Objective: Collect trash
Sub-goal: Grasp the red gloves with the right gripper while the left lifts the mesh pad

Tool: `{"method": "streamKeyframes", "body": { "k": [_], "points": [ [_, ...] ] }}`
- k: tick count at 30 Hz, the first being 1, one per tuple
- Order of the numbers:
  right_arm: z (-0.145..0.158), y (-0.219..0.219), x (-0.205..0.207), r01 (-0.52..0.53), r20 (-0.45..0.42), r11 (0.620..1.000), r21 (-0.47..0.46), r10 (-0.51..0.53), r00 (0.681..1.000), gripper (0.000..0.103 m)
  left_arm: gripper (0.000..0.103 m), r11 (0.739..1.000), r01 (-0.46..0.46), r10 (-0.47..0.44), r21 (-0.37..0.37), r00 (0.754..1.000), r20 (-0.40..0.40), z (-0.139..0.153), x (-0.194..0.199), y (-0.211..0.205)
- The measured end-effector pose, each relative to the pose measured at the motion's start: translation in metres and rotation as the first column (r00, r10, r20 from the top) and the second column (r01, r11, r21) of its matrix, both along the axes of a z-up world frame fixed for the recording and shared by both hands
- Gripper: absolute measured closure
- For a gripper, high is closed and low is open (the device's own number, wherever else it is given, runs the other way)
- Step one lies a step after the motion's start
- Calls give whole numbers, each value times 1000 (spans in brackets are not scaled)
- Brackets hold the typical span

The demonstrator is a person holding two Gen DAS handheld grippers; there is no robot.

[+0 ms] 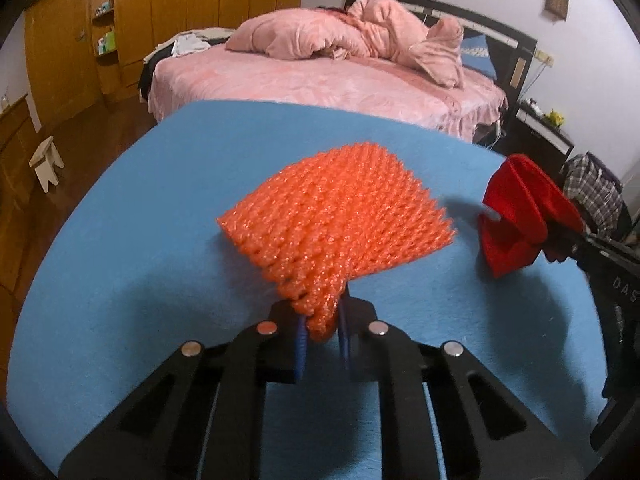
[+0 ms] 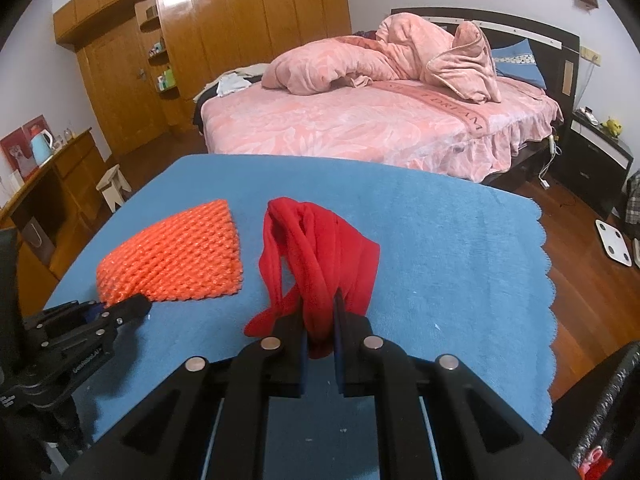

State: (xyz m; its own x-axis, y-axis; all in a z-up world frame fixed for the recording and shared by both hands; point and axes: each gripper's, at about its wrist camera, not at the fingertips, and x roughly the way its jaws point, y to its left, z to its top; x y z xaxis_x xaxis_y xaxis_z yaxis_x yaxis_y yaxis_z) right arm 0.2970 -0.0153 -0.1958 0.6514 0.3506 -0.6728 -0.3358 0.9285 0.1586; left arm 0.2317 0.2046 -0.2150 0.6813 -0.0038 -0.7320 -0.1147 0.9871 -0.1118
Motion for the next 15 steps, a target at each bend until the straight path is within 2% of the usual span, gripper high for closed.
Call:
{"method": "streamKeyframes", "body": {
  "k": [6,15],
  "points": [
    [20,-13,-12,20,38,999,41,-21,999,93,92,1000,9,-9,-1,997,71,33,-12,-12],
    [66,-46,-41,64,115,993,101,-75,990,93,92,997,78,-79,11,986,148,82,-26,-52]
  ]
}}
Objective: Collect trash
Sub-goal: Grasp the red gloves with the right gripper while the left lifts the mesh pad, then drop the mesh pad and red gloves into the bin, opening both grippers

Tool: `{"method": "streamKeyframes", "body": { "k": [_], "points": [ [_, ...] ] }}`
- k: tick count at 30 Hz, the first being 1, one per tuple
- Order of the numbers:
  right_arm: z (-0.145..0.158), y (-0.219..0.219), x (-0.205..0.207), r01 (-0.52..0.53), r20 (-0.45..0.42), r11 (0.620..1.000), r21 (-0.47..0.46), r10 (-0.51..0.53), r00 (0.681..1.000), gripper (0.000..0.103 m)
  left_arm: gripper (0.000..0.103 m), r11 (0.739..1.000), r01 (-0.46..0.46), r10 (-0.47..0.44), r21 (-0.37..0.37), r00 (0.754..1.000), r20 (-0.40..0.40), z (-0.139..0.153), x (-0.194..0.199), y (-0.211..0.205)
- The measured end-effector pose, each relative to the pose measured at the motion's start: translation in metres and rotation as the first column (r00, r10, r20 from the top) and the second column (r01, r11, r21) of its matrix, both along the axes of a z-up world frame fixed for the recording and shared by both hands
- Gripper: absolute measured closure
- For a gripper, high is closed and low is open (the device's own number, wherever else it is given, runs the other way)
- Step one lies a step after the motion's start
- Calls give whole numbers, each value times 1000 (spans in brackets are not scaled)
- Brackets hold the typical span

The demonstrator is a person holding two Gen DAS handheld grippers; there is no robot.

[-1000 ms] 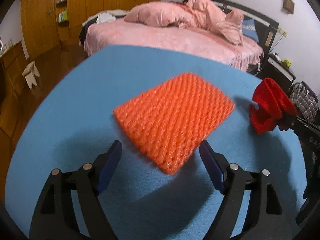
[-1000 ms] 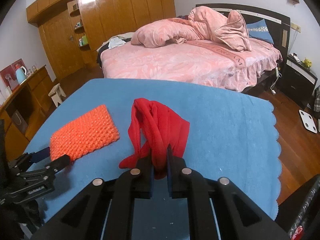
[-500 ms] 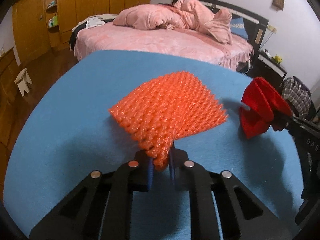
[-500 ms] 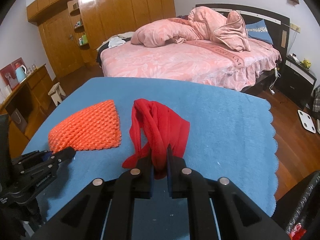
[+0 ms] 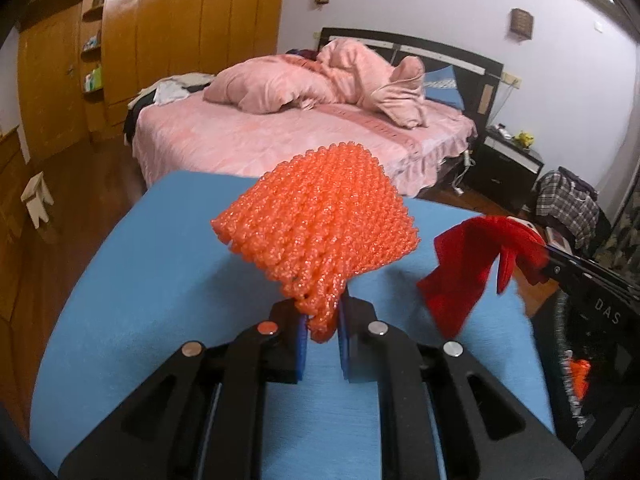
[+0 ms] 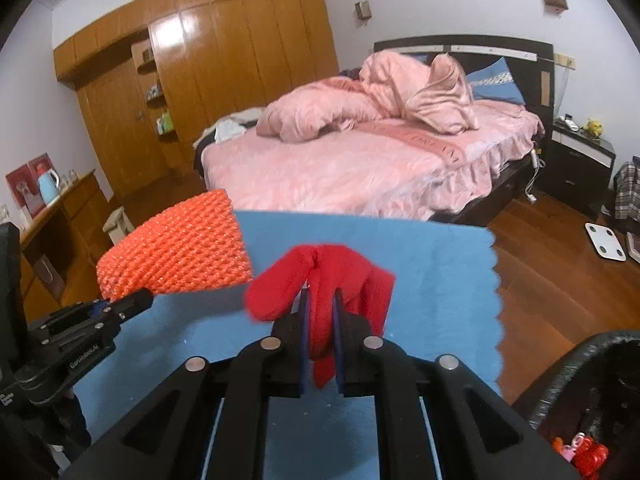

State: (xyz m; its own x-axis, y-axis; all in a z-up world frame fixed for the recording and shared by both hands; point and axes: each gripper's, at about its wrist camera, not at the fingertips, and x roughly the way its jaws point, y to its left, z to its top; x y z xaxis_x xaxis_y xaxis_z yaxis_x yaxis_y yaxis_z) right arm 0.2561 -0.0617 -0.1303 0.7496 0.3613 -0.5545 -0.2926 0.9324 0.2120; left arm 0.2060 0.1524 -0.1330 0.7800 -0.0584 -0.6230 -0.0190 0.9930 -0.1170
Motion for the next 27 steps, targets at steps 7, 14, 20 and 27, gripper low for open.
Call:
{"method": "streamKeyframes", "body": {
  "k": [7,14,20,27],
  "points": [
    [29,-32,-27,25,47,999,30,-26,999,93,92,998,69,-69,4,996,58,30,-15,-41],
    [42,-54,-45,38,71,998,58,-42,997,95,92,995,98,-99,12,993,71,41,-24,-62],
    [57,-72,-60,54,101,996,77,-62,993,95,92,991,130,-131,13,989,74,47,-34,-77],
    [71,-101,-83,89,127,993,82,-99,987,95,92,981,192,-193,19,978,83,51,-42,-101]
  ]
}}
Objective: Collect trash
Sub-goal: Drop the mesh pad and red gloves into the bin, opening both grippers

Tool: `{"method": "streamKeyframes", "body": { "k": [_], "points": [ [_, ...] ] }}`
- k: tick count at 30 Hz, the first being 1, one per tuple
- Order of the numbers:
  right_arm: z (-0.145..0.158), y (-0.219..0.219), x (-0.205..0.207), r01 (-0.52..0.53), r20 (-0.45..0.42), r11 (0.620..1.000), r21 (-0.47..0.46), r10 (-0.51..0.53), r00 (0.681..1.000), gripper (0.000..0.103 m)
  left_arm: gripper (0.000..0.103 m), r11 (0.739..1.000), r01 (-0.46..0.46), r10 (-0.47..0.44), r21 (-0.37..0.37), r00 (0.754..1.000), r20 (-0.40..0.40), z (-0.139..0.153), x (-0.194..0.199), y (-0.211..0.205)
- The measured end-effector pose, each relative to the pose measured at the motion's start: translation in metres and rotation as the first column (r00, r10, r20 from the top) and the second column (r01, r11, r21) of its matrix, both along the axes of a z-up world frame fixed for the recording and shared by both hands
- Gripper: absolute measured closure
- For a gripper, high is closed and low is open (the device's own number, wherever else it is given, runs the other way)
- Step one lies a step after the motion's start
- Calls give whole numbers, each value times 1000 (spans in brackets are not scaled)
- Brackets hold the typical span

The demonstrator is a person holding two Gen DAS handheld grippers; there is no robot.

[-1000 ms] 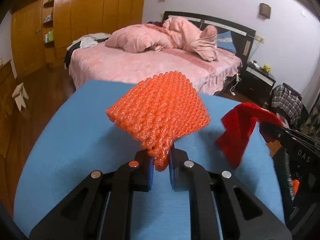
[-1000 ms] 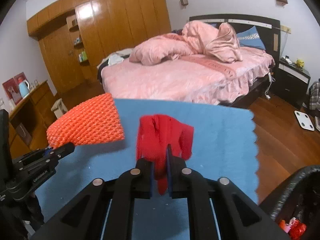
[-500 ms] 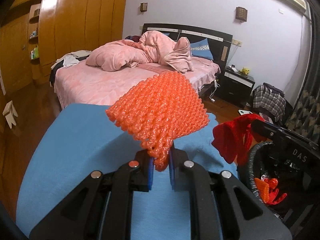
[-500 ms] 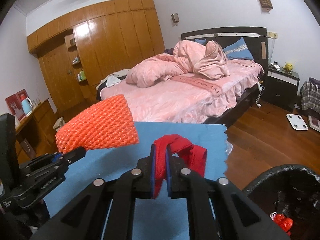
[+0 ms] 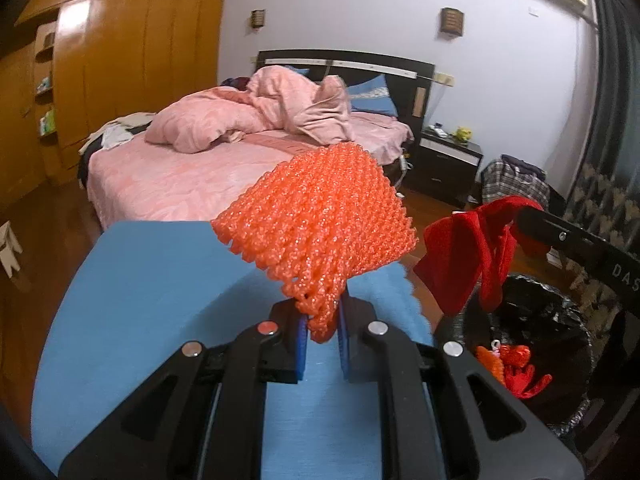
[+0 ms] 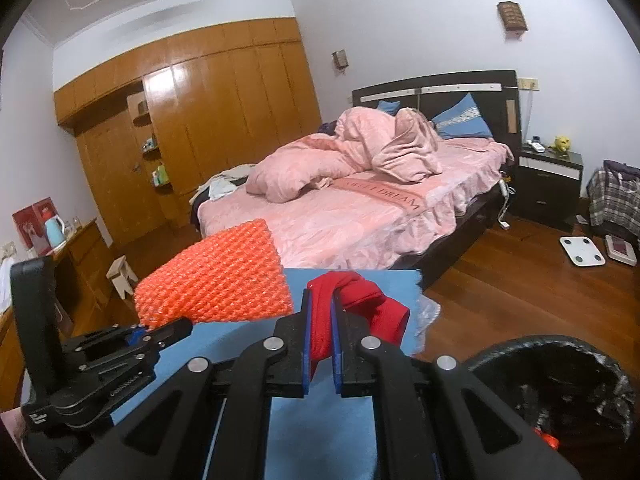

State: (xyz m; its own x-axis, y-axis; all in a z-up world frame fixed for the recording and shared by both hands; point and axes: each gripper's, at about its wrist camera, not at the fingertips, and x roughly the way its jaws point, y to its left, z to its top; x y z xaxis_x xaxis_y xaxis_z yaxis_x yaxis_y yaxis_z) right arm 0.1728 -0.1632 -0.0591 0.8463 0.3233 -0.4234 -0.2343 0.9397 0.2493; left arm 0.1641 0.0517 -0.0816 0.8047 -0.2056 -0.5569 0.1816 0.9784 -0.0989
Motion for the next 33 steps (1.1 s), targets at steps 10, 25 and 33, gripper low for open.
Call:
{"method": "streamKeyframes", "body": {
  "k": [10,25,33],
  "points": [
    [3,-75,-43,129,-3,991,-44,-130,992,95,92,988,154,-154,1,988,7,1,-16,-75],
    [-35,-162,-73,262,-132,957,-127,-278,951,81,79,926,377,-378,-33,924,-50,-22,-17,-196],
    [-54,-190,-87,330,-176,934,-139,-351,920,44,42,916,398,-400,-42,909,-117,-40,-15,-202]
  ]
}}
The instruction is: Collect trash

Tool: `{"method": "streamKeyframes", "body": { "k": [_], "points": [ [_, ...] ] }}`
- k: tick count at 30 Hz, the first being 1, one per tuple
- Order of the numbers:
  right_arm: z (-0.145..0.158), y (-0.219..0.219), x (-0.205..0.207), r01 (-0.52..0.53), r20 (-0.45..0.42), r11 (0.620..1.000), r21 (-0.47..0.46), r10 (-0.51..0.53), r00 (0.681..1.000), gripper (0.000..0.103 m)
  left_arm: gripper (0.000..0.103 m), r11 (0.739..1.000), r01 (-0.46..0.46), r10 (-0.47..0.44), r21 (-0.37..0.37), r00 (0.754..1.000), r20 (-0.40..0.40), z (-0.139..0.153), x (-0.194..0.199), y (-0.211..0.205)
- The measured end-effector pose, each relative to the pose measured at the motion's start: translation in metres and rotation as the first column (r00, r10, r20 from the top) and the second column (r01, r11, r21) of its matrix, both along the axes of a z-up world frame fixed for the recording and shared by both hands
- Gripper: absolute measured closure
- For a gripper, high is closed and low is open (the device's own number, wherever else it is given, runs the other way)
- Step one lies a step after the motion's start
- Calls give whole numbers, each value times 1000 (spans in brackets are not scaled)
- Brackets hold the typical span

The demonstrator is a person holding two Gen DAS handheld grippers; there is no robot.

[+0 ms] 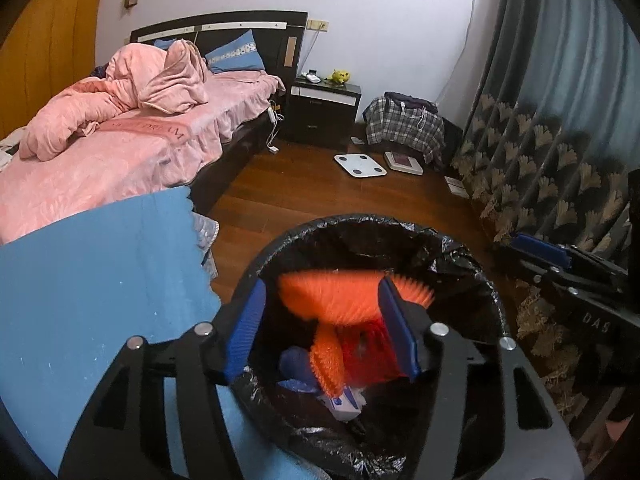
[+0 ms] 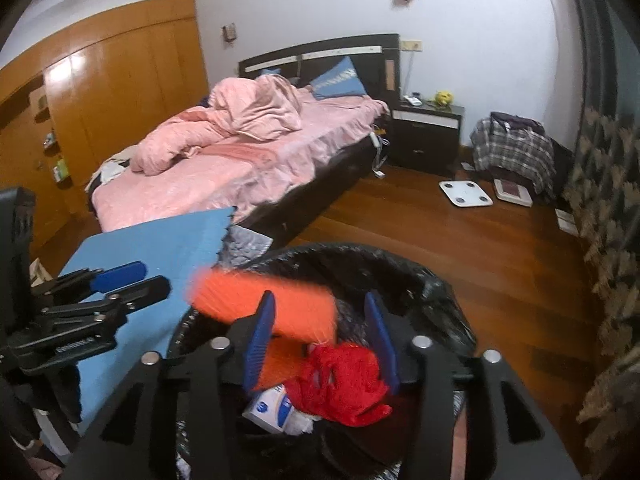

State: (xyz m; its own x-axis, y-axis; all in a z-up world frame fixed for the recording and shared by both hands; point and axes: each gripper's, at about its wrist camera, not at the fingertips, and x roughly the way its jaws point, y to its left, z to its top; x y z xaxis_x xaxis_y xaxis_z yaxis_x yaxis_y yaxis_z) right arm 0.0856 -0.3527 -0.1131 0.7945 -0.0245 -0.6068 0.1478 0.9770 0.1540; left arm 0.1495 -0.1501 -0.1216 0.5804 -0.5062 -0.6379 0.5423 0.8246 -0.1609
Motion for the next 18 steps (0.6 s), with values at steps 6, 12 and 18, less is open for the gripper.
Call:
{"method": "streamKeyframes", "body": {
  "k": [6,12,18],
  "points": [
    [9,-1,-10,29,39,1000,-7,-29,999,13,20,999,-45,45,4,997,65,15,-13,19],
    [29,13,-18,-4,84,1000,5,4,996,6,12,994,-109,109,-1,987,115,41,-28,48],
    [52,36,-30,-37,112,999,5,36,993,6,9,985,-172,171,-4,976,135,61,-47,72]
  ]
}}
